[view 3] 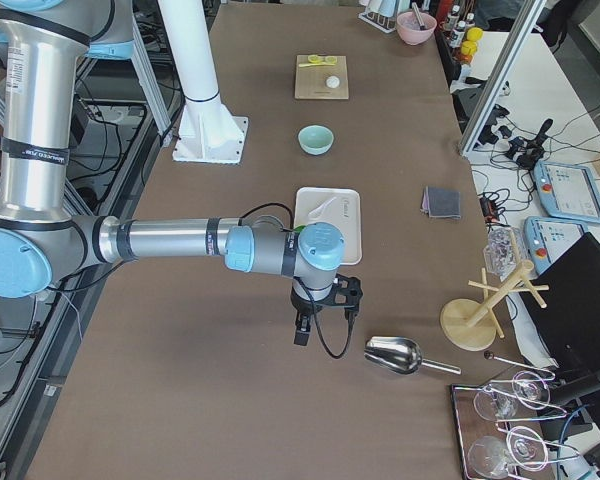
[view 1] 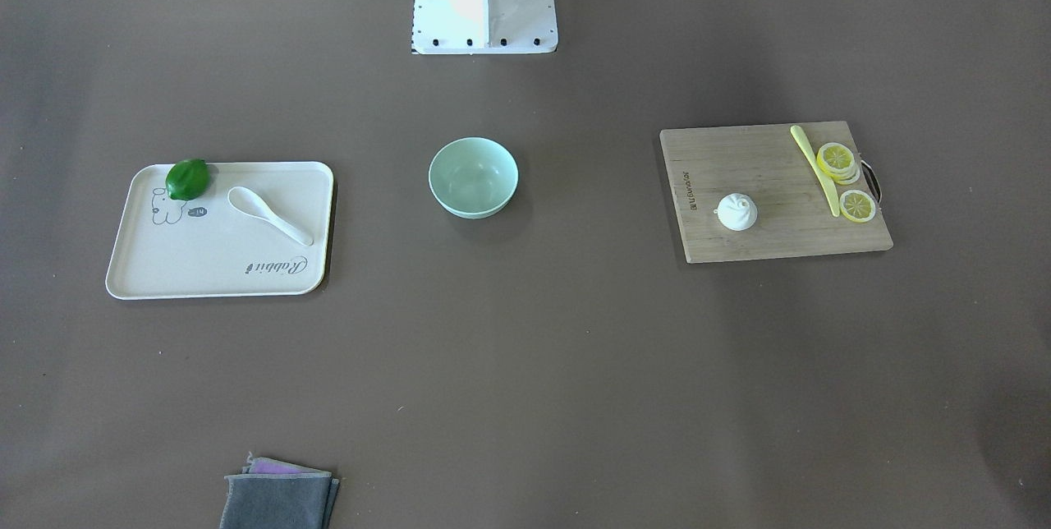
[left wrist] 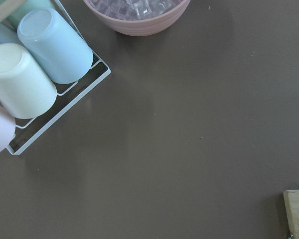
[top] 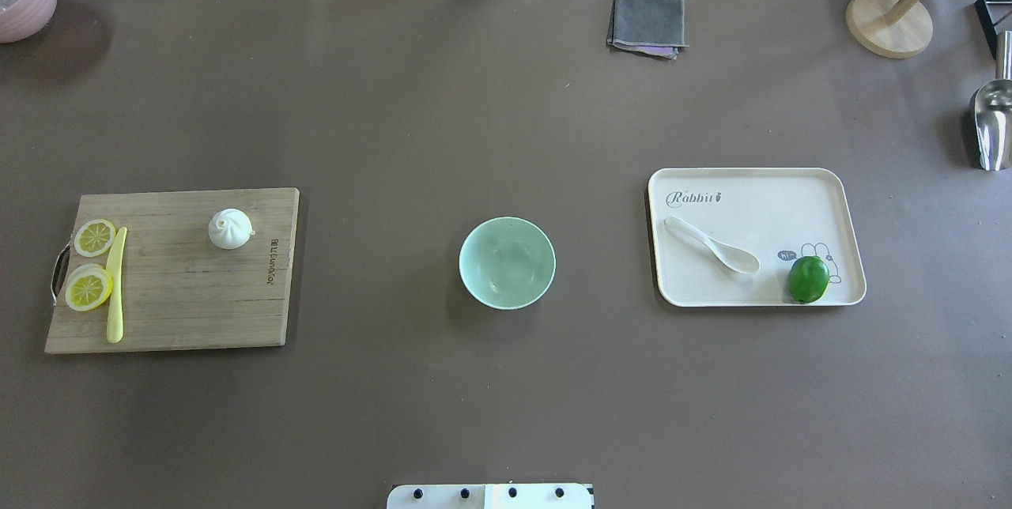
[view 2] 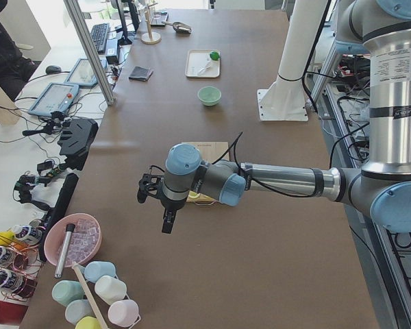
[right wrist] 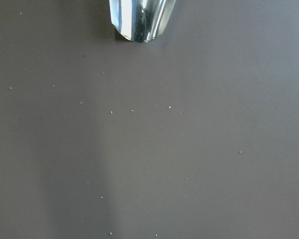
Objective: Put spoon and bun in bowl
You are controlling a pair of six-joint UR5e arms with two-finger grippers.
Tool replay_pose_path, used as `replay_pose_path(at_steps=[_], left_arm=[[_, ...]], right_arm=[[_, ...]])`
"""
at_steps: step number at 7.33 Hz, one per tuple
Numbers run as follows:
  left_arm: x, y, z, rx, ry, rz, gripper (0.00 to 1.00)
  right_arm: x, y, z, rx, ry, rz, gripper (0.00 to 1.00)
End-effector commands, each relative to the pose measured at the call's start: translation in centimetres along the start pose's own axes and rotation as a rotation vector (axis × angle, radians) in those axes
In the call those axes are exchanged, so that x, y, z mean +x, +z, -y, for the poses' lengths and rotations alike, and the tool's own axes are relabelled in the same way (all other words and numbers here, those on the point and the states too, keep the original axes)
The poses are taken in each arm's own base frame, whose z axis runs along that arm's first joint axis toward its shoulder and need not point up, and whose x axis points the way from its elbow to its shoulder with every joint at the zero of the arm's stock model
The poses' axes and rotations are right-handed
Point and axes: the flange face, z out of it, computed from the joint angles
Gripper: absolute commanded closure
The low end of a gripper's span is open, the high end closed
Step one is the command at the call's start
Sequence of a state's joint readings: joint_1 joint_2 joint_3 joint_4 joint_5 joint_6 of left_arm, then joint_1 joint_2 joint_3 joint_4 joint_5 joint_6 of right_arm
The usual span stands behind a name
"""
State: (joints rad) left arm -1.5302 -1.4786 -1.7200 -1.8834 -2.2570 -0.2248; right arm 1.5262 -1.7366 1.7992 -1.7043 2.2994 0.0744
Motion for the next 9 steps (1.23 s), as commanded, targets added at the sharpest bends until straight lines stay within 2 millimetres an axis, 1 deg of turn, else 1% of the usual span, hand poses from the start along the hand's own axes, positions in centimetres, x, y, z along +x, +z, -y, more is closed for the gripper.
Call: replay_pose_path(at_steps=[1,2,3,4,5,6,7,8,9], left_arm=[[-0.1,0.1,-0.2,-0.003,-0.002,-0.003,0.02],[-0.1,0.2,-0.2,-0.009,-0.005,-0.013,0.02],[-0.5,0.9,-0.3,-0.02,-0.011,-0.016,0.02],[-0.1,0.5,-0.3,-0.016,-0.007,-0.032,0.02],[-0.4,0.9,-0.3,-0.024,-0.013,-0.025,0.02],[-0.4,0.7,-0.5,-0.022,-0.014,-0.03,0.02],[-1.0,1.2,-1.5,-0.037,-0.023,-0.028,0.02],[-1.1,1.3,-1.8,-0.038,-0.024,-0.027,0.02],[-0.7,0.9,-1.4,-0.028,-0.017,-0.031,0.02]], right_arm=[[-0.1,-0.4,0.0,0.008,-0.002,0.004,0.0],[-0.1,-0.6,0.1,0.012,-0.001,0.005,0.0],[-0.3,-0.8,0.2,0.018,-0.006,0.005,0.0],[-0.8,-1.3,0.4,0.026,-0.015,0.01,0.0],[-1.0,-1.5,0.3,0.031,-0.019,0.015,0.0],[-1.4,-1.8,0.4,0.039,-0.027,0.02,0.0],[-2.2,-2.6,-0.2,0.048,-0.034,0.033,0.0],[-2.4,-2.9,-0.2,0.052,-0.037,0.032,0.0],[-2.4,-2.9,-0.3,0.052,-0.037,0.026,0.0]])
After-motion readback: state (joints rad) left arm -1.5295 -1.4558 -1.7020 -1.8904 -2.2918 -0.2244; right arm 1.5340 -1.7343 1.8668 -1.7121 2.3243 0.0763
